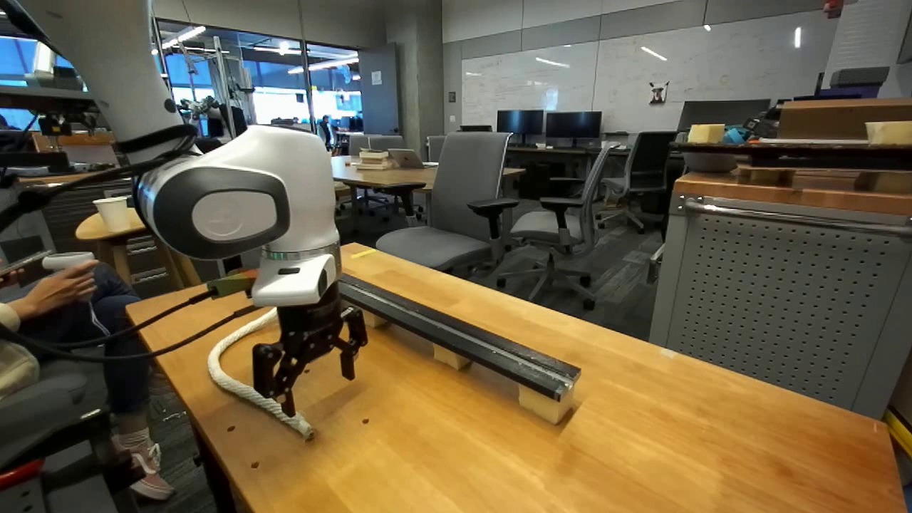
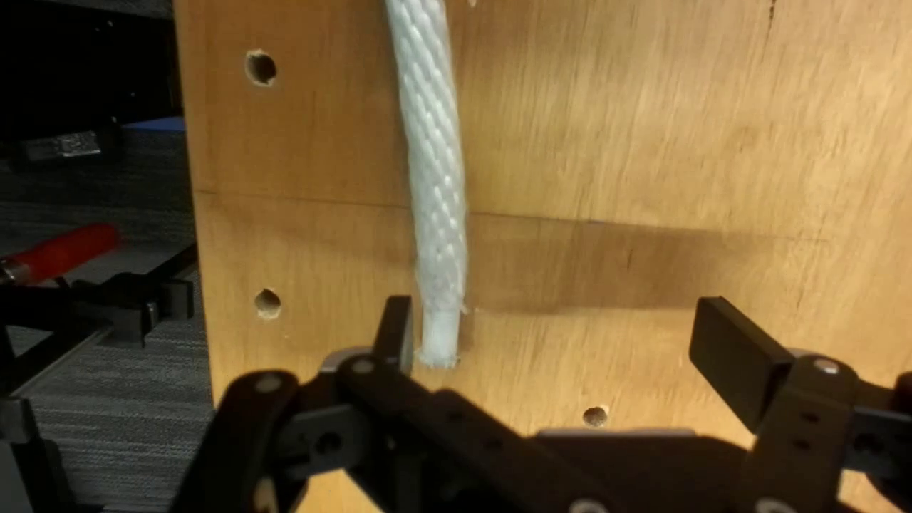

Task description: Set the rope along the middle of the black object then push it into the ridge

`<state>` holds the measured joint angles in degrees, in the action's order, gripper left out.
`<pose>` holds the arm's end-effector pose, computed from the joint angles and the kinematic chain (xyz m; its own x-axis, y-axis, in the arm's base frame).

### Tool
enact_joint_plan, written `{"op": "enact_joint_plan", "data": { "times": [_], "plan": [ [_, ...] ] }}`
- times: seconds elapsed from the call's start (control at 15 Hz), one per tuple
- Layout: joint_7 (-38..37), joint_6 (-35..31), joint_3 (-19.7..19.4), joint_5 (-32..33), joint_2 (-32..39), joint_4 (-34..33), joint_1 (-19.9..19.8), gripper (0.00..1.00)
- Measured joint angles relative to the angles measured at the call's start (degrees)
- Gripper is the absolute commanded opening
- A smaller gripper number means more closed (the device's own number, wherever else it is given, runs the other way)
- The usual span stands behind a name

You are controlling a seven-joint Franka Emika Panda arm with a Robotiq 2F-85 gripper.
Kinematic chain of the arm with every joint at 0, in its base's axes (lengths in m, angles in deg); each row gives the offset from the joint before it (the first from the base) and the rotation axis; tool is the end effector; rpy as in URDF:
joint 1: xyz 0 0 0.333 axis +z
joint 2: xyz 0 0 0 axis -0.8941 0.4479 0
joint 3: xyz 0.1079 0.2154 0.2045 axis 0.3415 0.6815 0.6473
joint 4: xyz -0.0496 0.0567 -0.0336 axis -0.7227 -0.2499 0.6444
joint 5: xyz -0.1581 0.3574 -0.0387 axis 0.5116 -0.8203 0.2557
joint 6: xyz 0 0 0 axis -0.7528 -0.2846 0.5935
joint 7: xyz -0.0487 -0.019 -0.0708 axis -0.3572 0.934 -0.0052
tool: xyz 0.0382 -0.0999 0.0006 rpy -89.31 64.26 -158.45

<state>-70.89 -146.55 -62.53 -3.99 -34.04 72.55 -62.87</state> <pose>0.4256 -0.0346 0.1561 0.0743 -0.9970 0.0200 -0.9971 -0.0739 0.0167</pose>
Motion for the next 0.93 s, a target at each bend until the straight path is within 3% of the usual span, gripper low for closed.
{"op": "enact_joint_plan", "data": {
  "times": [0.33,0.4,0.47,0.93],
  "plan": [
    [0.0,0.2,-1.9,-1.8,3.3,-1.7,1.4,1.0],
    [0.0,0.3,-2.1,-2.2,3.6,-1.7,1.5,0.9],
    [0.0,0.4,-2.3,-2.8,3.8,-1.6,1.5,0.73],
    [0.2,0.9,-2.2,-7.1,3.2,-1.6,1.5,0.18]
  ]
}}
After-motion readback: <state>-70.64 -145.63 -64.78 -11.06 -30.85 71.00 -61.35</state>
